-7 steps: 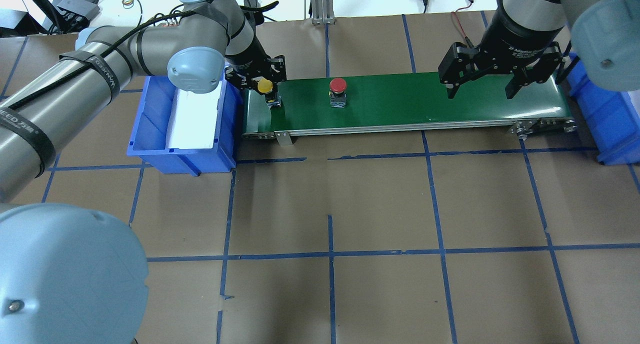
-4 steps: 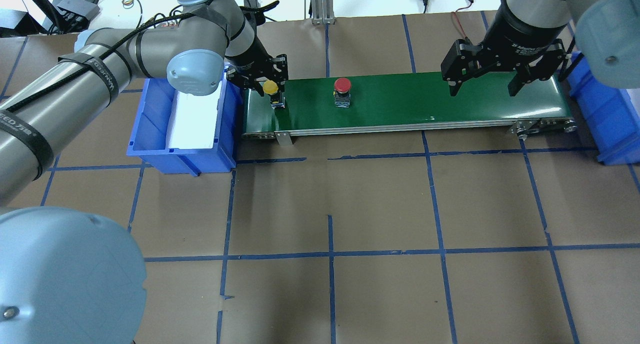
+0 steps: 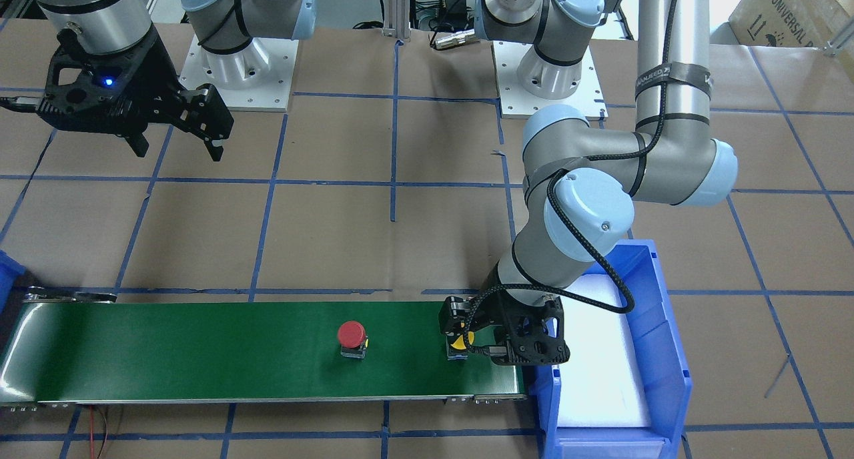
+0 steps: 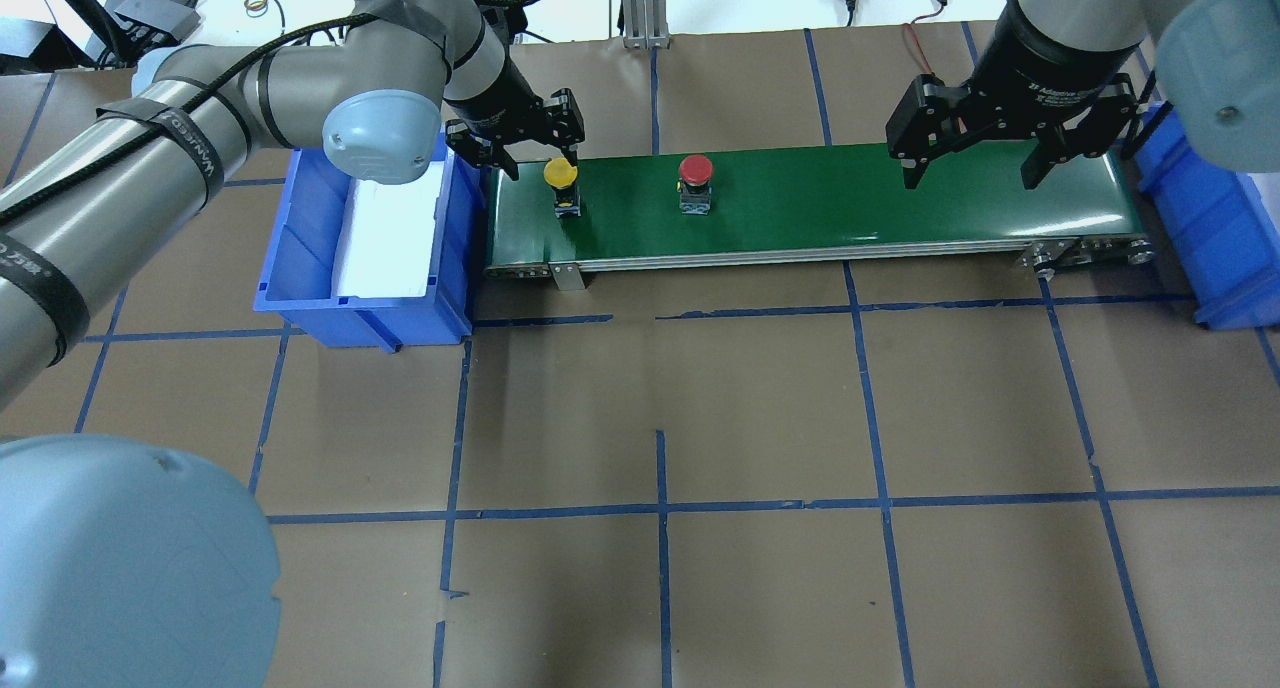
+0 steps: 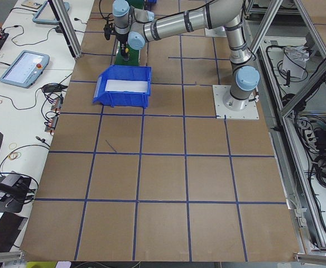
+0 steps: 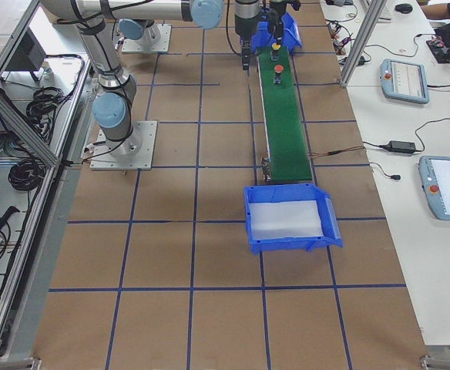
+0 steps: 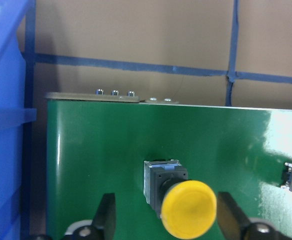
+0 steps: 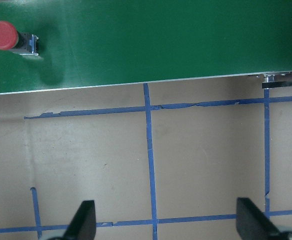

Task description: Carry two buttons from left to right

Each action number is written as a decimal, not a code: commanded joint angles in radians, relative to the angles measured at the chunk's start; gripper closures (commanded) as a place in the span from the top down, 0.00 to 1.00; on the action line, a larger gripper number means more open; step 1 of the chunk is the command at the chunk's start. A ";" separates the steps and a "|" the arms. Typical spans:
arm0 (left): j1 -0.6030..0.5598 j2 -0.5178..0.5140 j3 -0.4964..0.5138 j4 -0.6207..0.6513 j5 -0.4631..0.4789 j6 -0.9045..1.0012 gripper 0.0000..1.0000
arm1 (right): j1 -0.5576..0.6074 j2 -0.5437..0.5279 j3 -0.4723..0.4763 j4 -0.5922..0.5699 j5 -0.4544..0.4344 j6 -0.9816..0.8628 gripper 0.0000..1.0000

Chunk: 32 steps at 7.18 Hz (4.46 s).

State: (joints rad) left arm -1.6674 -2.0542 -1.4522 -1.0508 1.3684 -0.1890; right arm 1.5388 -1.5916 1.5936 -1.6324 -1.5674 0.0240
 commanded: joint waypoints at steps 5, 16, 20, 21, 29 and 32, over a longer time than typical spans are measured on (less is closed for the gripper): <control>0.009 0.222 -0.019 -0.243 0.126 -0.010 0.96 | 0.006 -0.002 0.000 0.000 0.000 0.001 1.00; 0.169 0.430 -0.011 -0.636 0.185 -0.003 0.99 | 0.007 -0.002 0.005 0.002 0.000 0.001 1.00; 0.172 0.448 -0.002 -0.629 0.256 0.023 0.99 | -0.008 0.002 0.005 0.002 0.007 0.001 1.00; 0.170 0.448 -0.007 -0.629 0.264 0.028 0.99 | -0.009 0.002 0.005 0.002 0.007 -0.001 1.00; 0.106 0.431 -0.014 -0.617 0.199 0.066 0.99 | 0.006 0.106 0.016 -0.033 -0.045 0.005 1.00; 0.107 0.433 -0.014 -0.618 0.201 0.066 0.99 | 0.004 0.194 0.084 -0.206 -0.051 0.001 1.00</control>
State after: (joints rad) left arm -1.5601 -1.6217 -1.4656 -1.6685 1.5687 -0.1230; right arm 1.5437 -1.4384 1.6498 -1.7667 -1.6145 0.0259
